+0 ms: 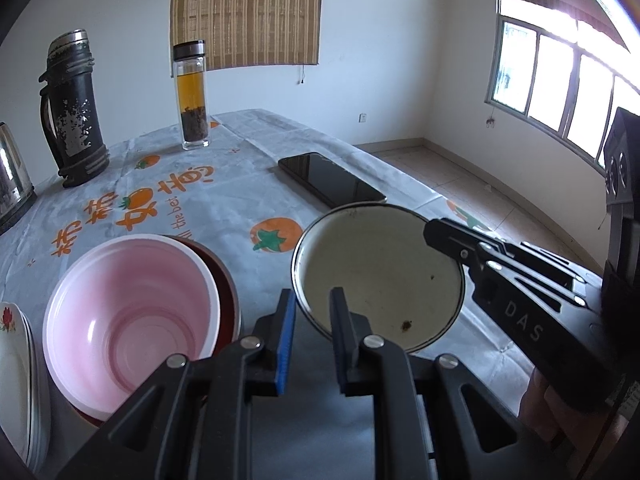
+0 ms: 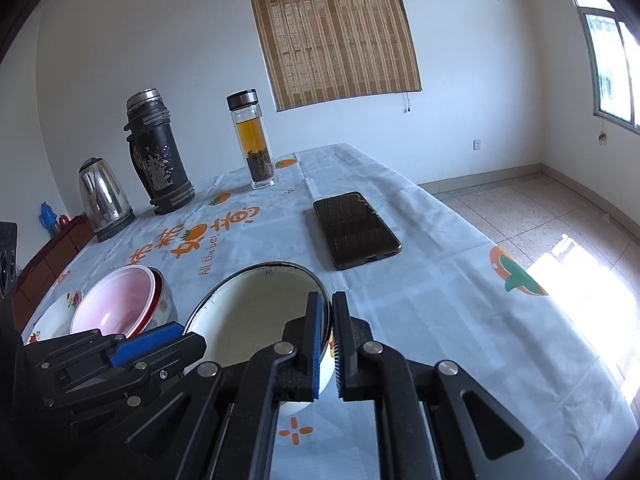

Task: Organize plates and bowls
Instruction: 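Lift the enamel bowl and carry it over the pink-and-steel bowl stack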

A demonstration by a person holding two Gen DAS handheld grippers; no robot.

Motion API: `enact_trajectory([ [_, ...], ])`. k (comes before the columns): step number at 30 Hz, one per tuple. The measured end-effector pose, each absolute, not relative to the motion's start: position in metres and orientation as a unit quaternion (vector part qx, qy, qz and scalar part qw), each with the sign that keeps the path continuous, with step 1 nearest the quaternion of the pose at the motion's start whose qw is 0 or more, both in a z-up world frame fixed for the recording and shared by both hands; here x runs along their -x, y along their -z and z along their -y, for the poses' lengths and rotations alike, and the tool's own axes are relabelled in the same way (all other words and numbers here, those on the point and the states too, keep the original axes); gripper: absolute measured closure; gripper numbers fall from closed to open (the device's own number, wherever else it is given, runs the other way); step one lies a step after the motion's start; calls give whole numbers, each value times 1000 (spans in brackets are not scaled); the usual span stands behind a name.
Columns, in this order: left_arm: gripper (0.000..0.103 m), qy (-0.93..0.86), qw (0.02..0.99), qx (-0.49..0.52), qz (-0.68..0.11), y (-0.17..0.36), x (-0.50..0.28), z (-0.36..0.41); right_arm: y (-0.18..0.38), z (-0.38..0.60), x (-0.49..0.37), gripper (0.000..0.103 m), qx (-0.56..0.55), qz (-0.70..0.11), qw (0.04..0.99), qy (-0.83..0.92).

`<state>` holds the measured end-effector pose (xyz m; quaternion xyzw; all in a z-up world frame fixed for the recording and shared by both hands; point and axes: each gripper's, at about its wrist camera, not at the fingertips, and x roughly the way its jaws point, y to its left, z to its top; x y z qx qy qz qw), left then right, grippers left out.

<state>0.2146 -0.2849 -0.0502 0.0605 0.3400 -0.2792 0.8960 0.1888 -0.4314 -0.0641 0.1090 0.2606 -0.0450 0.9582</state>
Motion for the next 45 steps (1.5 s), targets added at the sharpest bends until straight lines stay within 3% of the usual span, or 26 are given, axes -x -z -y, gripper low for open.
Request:
enact_trajectory([
  [13,88,281,907,-36,-311,32,-205,267,59,418,-179,97,-88,-256,962,44],
  [30,88,247,927,36,-279,3,-219,222,-9,376,-179,97,-60,-207,976,-10],
  [45,88,195,939,80,-270,-10,-237,174,-20,335,-205,97,-49,-212,974,-61],
])
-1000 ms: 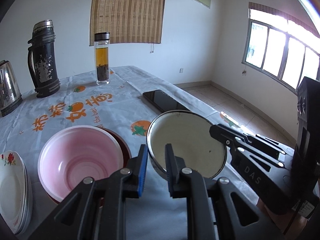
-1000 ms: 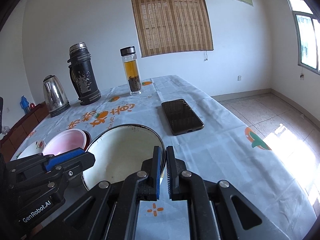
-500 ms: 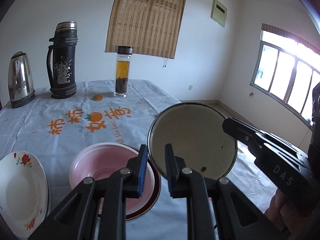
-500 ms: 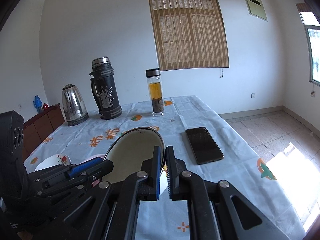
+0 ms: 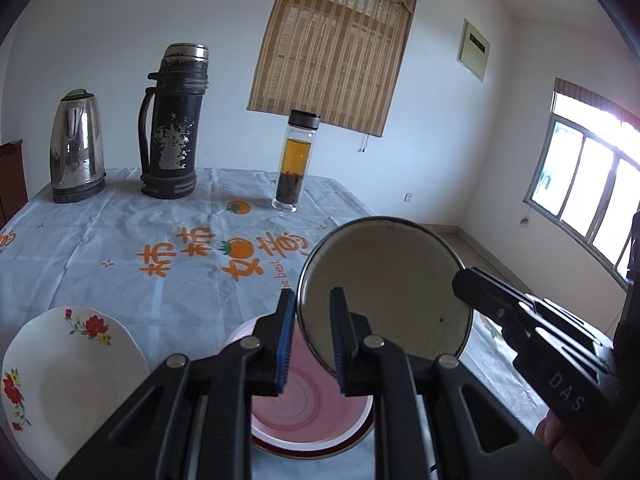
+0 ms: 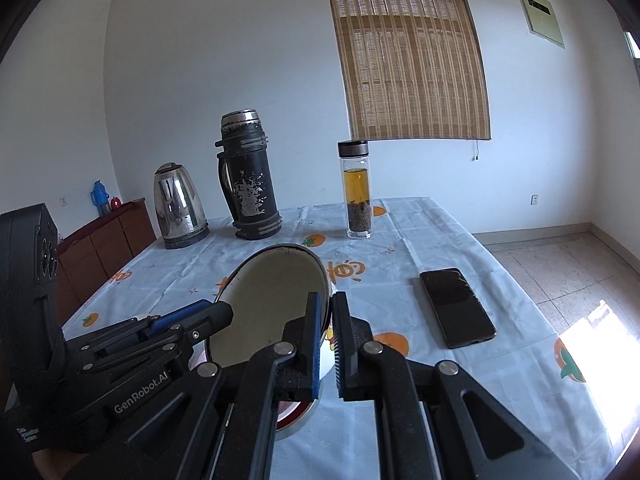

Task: Organize plates and bowls
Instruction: 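Lift the enamel bowl and carry it over the pink-and-steel bowl stack, then lower the enamel bowl with the right gripper onto the bowl stack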

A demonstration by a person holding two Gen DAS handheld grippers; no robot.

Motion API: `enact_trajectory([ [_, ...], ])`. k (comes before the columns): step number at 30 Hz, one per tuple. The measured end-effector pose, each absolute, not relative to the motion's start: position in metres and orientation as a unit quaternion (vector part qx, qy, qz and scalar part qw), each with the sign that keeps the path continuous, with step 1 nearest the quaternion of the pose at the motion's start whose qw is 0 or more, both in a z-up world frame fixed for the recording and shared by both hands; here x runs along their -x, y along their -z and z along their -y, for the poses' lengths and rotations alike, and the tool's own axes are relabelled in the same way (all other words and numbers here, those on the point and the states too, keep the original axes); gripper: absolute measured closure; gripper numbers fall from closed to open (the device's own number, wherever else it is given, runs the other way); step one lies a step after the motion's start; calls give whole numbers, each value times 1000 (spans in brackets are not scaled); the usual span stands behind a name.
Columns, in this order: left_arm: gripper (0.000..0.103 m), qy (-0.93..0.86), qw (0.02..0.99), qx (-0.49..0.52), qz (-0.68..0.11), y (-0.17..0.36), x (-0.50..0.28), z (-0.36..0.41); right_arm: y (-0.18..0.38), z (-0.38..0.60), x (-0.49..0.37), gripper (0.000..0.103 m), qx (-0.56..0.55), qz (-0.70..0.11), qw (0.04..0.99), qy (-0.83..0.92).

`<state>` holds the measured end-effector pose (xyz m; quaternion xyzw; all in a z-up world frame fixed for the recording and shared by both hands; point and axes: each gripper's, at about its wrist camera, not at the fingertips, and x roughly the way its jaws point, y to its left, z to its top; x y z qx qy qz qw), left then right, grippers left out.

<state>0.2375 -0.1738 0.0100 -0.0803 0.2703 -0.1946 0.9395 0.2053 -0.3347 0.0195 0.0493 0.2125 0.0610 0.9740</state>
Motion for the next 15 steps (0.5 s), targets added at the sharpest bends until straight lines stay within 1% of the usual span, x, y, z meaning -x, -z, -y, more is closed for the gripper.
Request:
enact_trajectory([
  [15,88,159,937,88,-298,-4,-250,156,-9,314,-216,96,-39,-242,966,-80],
])
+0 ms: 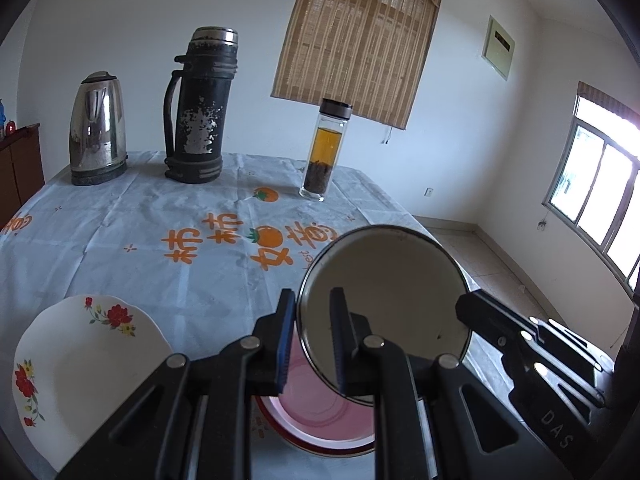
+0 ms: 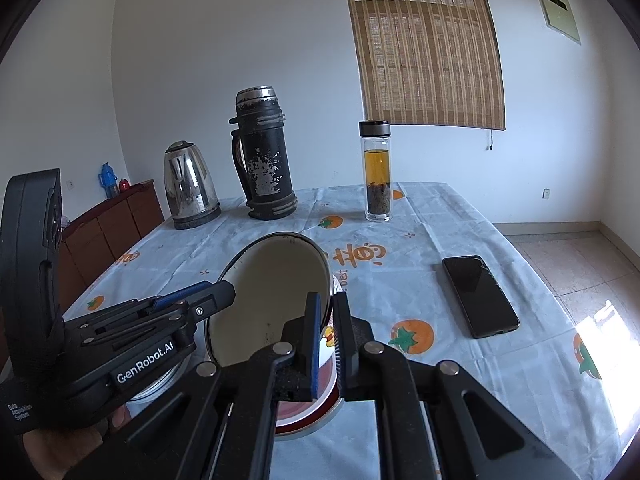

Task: Organize plates and bowls
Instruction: 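Lower the enamel bowl with the right gripper onto the bowl stack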

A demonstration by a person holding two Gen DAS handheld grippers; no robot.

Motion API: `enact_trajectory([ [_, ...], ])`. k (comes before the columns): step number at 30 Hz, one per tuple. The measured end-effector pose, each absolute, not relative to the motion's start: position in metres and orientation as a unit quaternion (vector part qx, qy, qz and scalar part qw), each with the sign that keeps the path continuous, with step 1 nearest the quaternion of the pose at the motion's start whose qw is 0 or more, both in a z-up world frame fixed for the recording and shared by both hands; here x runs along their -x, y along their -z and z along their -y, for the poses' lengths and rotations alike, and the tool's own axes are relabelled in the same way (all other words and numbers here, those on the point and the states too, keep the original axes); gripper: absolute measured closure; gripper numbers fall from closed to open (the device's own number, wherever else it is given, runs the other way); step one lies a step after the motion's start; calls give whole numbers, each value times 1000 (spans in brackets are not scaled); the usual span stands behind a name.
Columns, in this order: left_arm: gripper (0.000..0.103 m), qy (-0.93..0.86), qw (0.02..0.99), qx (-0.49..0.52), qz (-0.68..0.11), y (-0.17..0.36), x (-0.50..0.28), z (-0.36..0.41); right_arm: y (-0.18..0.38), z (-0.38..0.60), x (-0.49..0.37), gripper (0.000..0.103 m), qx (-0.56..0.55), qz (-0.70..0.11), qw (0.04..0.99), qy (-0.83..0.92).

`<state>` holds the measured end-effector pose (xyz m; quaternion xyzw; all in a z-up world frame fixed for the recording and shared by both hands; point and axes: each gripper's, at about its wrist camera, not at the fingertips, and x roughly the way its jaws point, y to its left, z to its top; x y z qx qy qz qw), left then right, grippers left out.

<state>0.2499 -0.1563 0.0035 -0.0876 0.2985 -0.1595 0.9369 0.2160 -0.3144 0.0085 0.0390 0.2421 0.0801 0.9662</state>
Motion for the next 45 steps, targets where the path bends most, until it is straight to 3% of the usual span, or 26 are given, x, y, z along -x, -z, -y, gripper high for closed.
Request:
enact_trajectory([
  [45,88,129,919,62,-367,19,-264,154,28,306,-231,93,-41,-328,939,-90],
])
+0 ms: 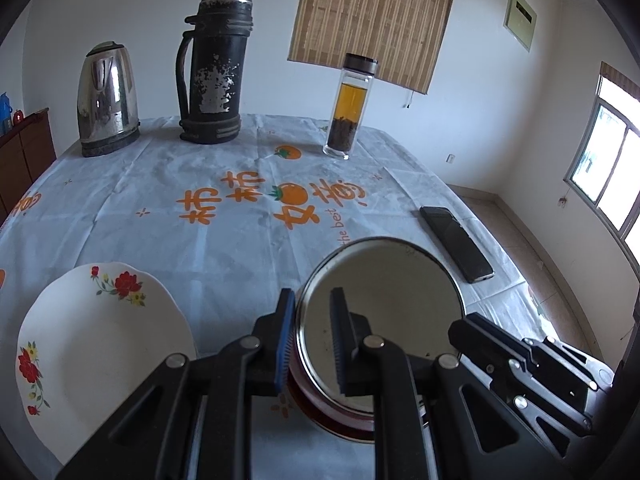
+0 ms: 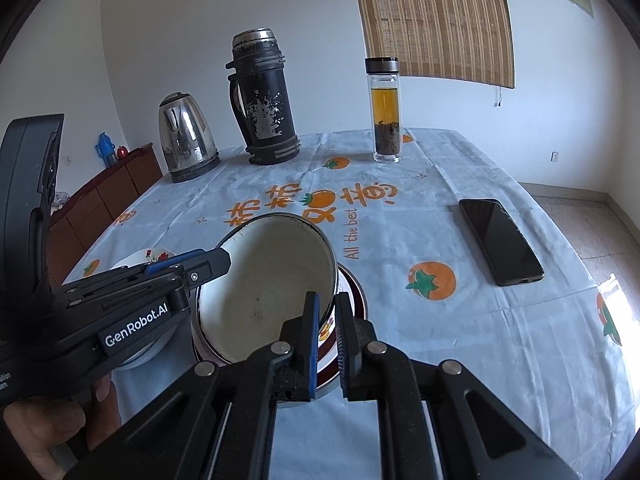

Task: Organize plates and bowls
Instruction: 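Lower the enamel bowl with the right gripper onto the bowl stack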

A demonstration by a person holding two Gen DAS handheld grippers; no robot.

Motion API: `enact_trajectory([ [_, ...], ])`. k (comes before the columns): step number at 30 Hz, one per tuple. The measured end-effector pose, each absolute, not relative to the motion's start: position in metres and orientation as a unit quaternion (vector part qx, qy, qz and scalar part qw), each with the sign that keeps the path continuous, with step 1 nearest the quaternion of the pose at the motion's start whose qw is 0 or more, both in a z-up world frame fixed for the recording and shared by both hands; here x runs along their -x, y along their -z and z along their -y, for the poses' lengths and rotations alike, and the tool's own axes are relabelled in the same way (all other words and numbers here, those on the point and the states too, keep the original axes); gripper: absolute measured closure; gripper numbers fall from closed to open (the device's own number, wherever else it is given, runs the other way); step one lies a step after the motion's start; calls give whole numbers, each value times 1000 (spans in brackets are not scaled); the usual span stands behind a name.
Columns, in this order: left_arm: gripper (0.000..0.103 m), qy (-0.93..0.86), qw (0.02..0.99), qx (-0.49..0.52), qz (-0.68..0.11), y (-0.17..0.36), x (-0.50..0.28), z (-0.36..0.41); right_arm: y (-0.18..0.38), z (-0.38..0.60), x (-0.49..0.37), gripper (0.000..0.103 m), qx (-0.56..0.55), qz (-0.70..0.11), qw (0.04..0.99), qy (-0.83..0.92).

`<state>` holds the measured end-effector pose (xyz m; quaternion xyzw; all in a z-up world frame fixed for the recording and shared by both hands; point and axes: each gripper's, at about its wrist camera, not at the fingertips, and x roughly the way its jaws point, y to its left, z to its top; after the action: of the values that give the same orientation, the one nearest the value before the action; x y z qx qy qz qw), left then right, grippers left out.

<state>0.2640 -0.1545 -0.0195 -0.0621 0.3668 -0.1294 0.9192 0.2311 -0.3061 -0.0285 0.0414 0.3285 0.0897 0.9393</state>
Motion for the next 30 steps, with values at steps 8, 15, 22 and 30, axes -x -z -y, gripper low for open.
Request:
enact_trajectory([
  [8,88,129,917,56,-373,23,-265,156,31,306,-234,93,-38,-335,937,-88],
  [15,88,129,920,54,-366,21,-264,157,31,306,-233,92,-35,-338,936,-89],
  [22,88,134,922,53,-358,15,-261,154,27,310,-232,92,-51,-339,935,-94],
  [30,88,156,913,69,-372,12,-261,149,26,313,-237,92,-55,-360,927,-95],
])
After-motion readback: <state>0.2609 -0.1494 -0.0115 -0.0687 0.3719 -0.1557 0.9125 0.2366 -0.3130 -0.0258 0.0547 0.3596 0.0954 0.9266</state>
